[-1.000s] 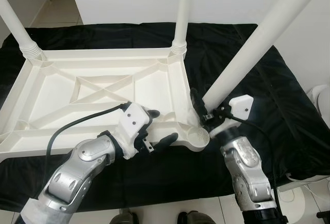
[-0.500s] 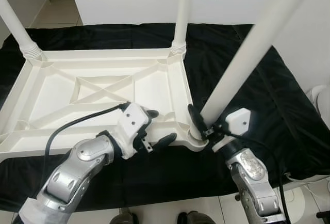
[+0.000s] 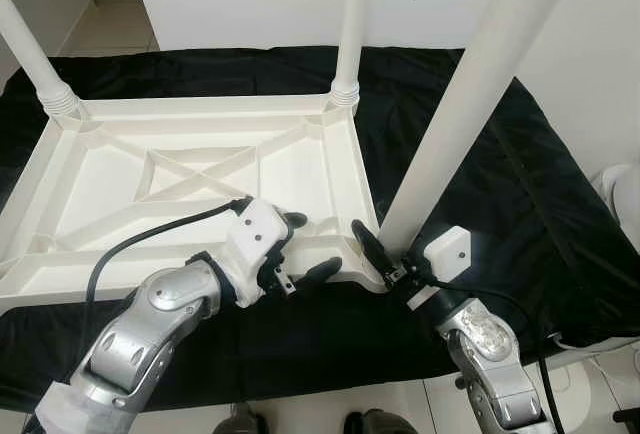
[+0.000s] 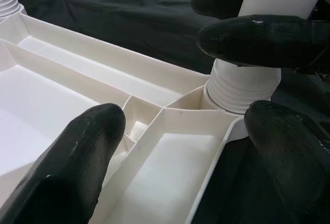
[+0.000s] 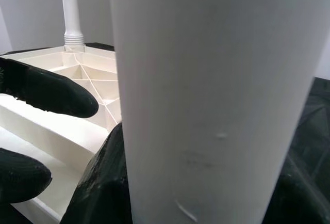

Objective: Building children table

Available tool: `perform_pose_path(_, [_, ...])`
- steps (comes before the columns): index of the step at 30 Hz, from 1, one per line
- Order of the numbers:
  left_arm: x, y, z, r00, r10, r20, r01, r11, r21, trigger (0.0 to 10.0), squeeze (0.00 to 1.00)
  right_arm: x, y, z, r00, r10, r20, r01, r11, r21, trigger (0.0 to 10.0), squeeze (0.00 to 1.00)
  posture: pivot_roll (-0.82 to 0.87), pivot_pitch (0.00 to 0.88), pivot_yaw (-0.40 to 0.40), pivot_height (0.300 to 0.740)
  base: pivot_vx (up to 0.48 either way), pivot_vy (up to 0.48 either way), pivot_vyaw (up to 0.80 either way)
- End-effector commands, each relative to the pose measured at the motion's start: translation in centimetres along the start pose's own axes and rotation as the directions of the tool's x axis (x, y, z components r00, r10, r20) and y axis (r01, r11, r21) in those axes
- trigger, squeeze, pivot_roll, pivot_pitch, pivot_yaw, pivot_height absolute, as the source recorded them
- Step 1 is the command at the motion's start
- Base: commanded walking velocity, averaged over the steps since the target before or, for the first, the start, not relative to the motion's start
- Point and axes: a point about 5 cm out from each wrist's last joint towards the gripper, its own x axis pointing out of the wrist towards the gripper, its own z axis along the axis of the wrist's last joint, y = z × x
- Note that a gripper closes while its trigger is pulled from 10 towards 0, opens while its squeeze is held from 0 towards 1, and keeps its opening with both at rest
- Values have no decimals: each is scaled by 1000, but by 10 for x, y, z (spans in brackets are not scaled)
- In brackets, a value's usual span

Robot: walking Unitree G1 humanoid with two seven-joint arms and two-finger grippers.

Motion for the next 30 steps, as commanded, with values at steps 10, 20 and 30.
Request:
perform_pose_path(10, [0,-4,-4,998,-49,-34,50,999,7,10000,0,-1,-2,4,999,-47,-3,47,993,109,10000,0,-38,118,26,740,0,0,0])
perform_pose_path(20, [-4,12,0,1000,17,-12,-17,1000,12,10000,0,9,-25,36,980,-152,126,131,979,158,10000,0,-37,109,23,740,0,0,0])
perform_pose_path(30, [-3,6,-3,1000,-9,-30,10,1000,22,10000,0,13,-21,33,986,-133,100,115,978,173,10000,0,-31,104,22,740,0,0,0])
